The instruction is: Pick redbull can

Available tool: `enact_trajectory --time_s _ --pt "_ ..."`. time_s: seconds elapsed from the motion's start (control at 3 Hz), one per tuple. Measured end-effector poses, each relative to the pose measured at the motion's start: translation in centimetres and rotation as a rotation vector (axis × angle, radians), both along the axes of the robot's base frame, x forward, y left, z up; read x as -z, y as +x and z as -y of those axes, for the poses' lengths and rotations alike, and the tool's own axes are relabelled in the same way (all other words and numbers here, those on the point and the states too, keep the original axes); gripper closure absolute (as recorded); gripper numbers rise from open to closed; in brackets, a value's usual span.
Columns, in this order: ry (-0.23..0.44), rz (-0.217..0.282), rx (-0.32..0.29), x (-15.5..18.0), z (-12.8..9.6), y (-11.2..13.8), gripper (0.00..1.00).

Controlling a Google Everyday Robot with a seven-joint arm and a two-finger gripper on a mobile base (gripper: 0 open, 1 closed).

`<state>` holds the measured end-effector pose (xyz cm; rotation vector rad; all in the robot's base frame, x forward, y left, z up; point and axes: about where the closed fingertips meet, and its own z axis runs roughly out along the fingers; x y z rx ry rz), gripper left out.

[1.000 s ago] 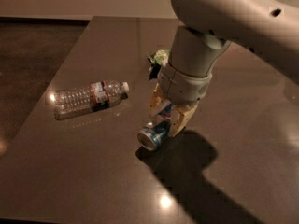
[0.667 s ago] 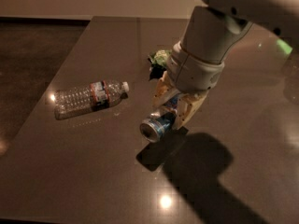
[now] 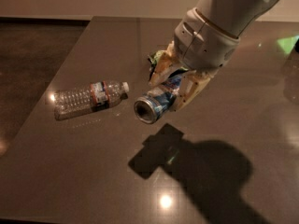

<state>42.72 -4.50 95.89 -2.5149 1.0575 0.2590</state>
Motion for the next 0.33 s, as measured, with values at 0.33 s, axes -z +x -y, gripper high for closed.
enact_trajectory --time_s 0.33 --pt "0.003 0.006 0.002 -0.04 -0.14 0.13 1.00"
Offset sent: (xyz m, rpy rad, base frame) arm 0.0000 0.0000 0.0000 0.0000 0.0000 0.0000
